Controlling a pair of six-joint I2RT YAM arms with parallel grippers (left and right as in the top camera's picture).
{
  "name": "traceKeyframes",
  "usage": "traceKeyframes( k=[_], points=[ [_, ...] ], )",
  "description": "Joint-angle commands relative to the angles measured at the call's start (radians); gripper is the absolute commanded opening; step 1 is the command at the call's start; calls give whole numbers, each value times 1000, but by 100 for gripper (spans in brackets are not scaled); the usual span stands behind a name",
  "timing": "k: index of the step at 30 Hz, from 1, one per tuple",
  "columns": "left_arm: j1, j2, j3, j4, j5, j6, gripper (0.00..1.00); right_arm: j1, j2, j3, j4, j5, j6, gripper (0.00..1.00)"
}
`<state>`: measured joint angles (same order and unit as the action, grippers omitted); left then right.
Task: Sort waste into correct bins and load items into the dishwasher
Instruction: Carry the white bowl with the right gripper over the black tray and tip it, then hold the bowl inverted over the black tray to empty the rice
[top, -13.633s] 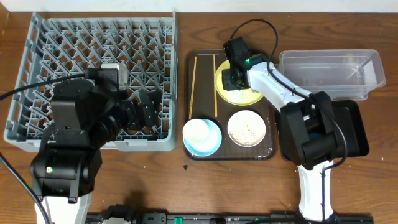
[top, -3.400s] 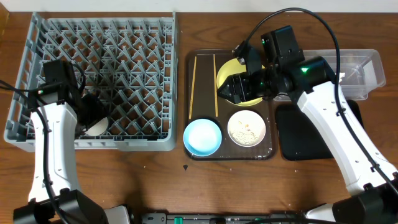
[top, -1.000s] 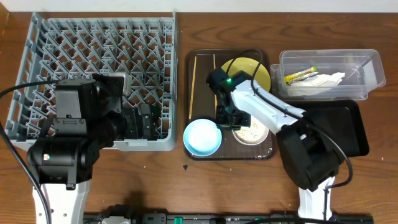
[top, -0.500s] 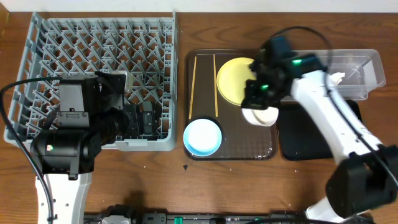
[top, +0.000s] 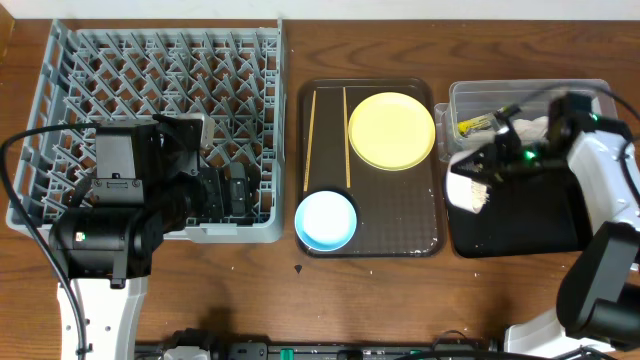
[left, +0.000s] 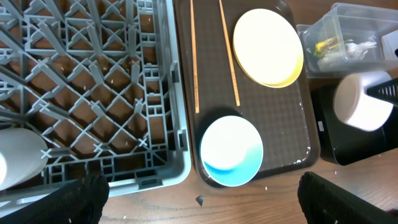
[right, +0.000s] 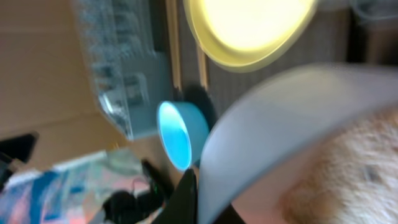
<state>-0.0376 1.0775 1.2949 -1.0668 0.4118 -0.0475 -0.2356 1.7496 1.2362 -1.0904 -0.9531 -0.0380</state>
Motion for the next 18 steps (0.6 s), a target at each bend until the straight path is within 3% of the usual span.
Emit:
traceKeyframes(
  k=[1,10,18],
  points=[
    [-3,1,14,-2,-5,10,98,-108,-8,-144,173,-388,-95,1],
    [-3,1,14,-2,-5,10,98,-260,-9,-275,232,-510,-186,1],
    [-3,1,14,-2,-5,10,98,-281,-9,-289,136,-593,-341,1]
  ],
)
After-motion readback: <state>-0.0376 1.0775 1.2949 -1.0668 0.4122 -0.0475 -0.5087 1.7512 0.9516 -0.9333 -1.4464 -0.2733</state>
